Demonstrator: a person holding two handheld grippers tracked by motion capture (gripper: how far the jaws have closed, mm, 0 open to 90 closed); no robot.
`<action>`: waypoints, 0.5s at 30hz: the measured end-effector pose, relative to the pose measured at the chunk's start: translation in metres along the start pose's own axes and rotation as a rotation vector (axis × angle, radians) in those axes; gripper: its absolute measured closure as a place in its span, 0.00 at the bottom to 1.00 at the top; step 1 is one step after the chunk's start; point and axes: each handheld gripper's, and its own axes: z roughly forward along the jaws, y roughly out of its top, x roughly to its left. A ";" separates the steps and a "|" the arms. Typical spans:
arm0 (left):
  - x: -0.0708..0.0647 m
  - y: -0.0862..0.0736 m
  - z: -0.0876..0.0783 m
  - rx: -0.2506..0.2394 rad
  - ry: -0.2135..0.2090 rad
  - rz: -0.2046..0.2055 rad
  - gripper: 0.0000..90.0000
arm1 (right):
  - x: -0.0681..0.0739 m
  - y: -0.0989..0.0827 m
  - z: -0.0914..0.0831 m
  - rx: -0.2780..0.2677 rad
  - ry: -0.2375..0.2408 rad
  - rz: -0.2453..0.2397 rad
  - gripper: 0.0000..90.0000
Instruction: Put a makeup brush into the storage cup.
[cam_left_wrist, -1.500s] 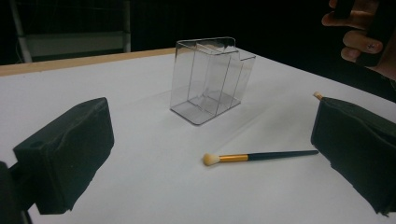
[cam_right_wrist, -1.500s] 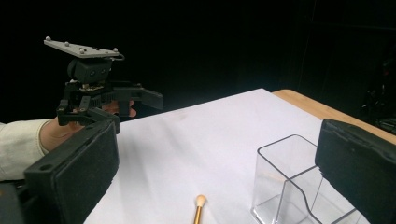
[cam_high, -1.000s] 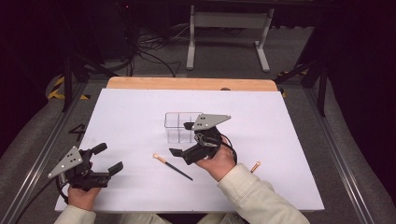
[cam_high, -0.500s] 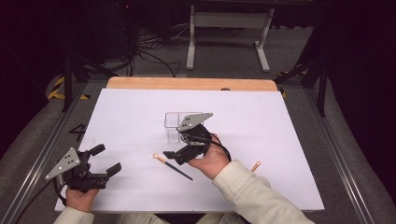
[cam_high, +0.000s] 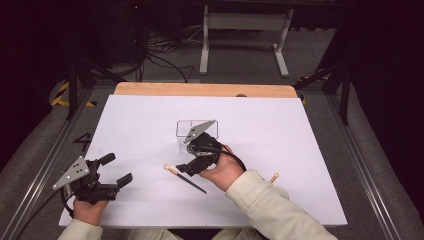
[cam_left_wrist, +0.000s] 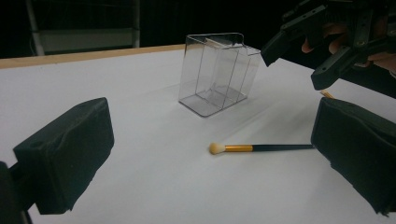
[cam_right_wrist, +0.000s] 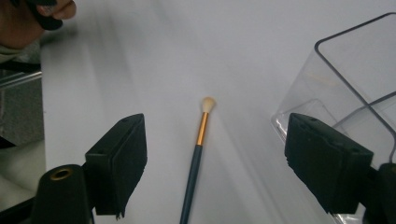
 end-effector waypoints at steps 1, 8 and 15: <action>0.000 0.000 0.001 0.004 -0.005 -0.001 0.00 | 0.001 0.000 0.001 0.006 -0.009 -0.009 0.25; 0.000 0.000 0.006 0.019 -0.019 0.006 0.00 | 0.004 0.002 0.005 0.061 -0.025 -0.032 0.29; 0.001 0.000 0.008 0.028 -0.018 0.002 0.00 | 0.007 0.001 0.016 0.139 0.013 -0.017 0.36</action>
